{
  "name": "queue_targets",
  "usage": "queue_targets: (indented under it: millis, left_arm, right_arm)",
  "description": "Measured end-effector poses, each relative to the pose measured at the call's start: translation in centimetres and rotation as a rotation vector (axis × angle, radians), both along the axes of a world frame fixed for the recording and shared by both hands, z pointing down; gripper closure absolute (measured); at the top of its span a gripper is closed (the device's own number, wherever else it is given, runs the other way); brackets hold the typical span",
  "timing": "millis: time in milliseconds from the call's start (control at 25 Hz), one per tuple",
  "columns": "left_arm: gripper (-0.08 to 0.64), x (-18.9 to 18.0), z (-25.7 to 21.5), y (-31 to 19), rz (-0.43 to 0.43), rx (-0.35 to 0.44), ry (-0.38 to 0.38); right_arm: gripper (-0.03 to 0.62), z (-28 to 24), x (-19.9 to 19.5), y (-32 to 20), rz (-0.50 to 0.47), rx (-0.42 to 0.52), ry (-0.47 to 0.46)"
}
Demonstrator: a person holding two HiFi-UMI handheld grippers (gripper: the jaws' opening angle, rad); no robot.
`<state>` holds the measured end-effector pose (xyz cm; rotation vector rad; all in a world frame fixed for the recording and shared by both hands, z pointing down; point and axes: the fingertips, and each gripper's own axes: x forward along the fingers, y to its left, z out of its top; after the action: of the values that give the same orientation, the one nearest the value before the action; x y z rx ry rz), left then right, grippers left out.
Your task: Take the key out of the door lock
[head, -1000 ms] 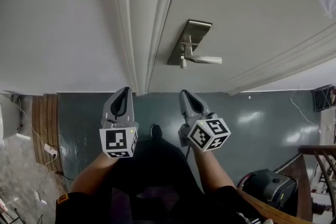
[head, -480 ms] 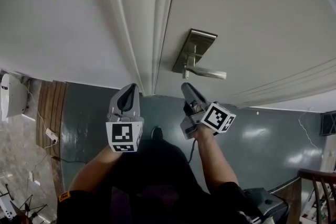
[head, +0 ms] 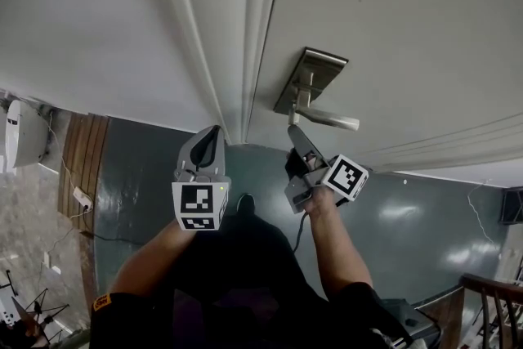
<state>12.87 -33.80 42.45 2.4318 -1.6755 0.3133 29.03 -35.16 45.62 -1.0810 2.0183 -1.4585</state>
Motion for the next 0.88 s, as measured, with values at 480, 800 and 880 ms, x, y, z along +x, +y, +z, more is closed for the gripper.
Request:
queue_targets:
  millis: [480,800,880]
  left_arm:
    - [0.541,0.6,0.0,-0.7,0.005,-0.009,0.0]
    - [0.541,0.1,0.7,-0.7,-0.002,-0.035,0.001]
    - [0.541,0.1,0.8,-0.6,0.001,-0.038,0.005]
  right_arm:
    - [0.531,0.5,0.4,-2.6,0.035,-0.03,-0.087]
    - [0.564,0.4,0.3,-2.9,0.054,-0.044,-0.15]
    - [0.569,0.4,0.3,-2.8,0.064,-0.053,-0.175]
